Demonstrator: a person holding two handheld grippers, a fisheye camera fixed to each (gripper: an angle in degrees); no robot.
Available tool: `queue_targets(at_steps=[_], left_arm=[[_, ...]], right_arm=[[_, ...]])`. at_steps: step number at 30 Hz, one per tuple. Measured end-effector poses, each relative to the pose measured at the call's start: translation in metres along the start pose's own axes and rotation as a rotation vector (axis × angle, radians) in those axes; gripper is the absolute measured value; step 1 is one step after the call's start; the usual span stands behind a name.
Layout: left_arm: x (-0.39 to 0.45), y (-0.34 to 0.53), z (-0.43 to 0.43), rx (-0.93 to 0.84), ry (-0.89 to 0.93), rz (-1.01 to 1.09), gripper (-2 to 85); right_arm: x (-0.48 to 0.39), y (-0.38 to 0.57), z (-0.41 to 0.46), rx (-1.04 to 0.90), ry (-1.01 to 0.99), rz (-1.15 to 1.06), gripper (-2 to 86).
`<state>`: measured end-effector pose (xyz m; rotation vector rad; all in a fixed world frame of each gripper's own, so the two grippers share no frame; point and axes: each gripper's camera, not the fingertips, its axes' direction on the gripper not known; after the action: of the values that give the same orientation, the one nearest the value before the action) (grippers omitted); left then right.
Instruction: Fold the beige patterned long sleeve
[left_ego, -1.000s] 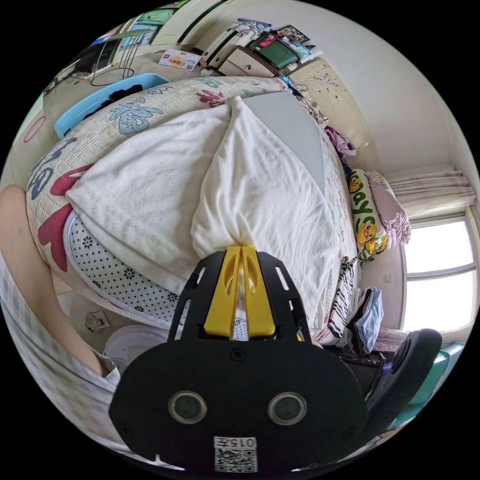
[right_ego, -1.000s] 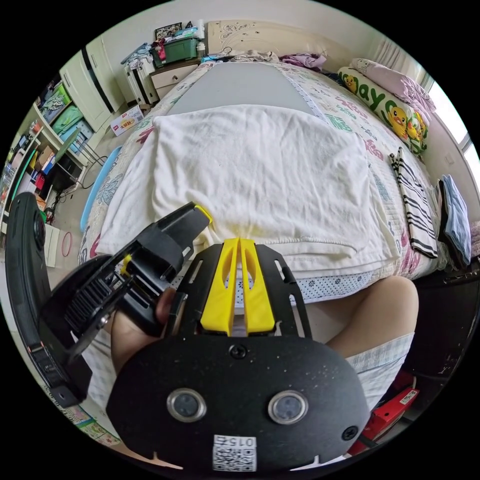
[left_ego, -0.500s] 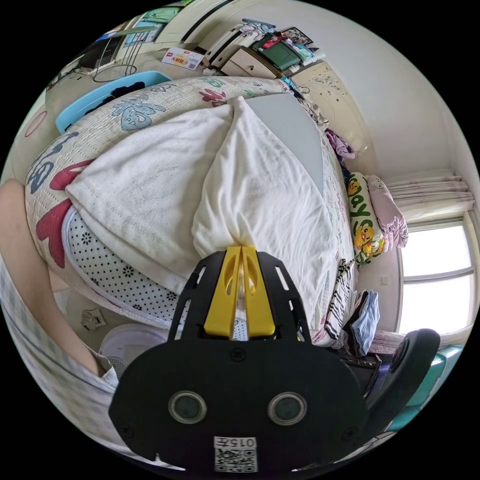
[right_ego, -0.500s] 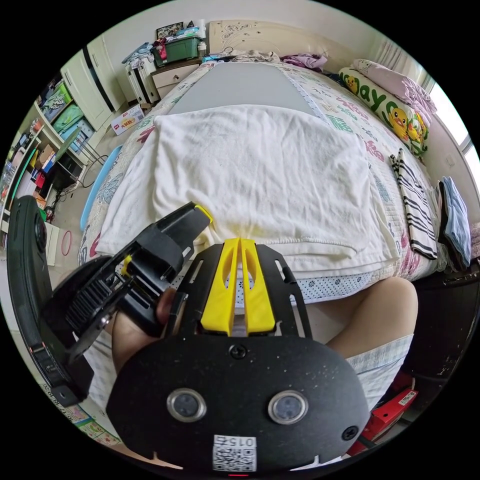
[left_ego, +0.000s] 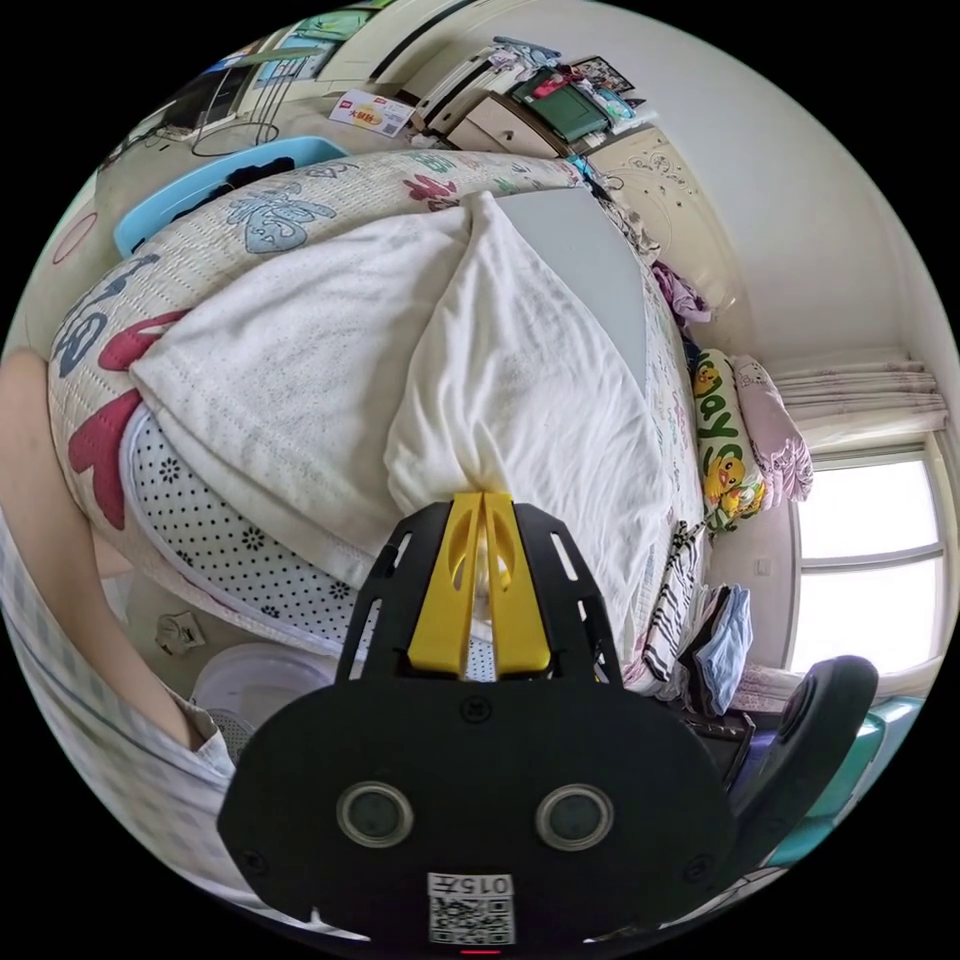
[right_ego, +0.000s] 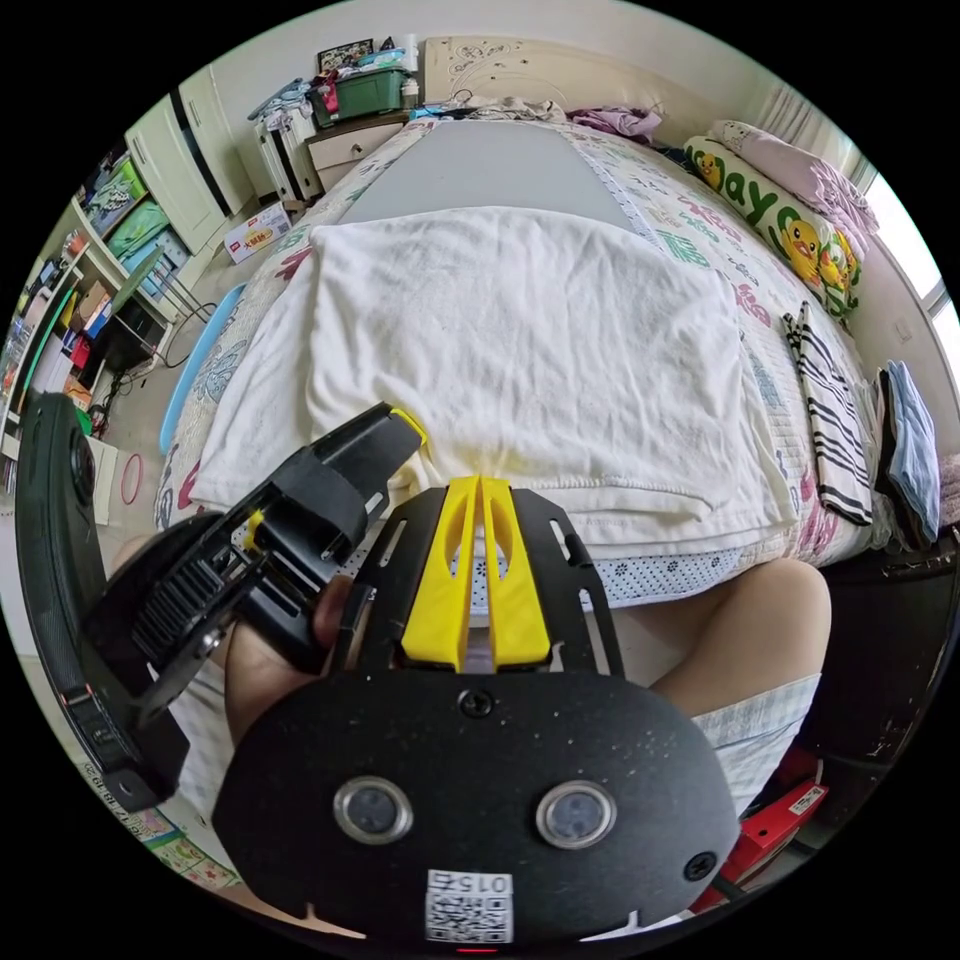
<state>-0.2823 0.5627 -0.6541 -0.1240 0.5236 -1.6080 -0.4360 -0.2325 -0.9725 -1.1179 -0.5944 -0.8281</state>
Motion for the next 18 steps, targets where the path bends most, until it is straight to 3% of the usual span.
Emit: queue_targets(at_steps=[18], left_arm=[[-0.026,-0.012,0.018,0.001,0.038,-0.007,-0.8]], right_arm=[[-0.037,0.013,0.046,0.005,0.022,-0.007,13.2]])
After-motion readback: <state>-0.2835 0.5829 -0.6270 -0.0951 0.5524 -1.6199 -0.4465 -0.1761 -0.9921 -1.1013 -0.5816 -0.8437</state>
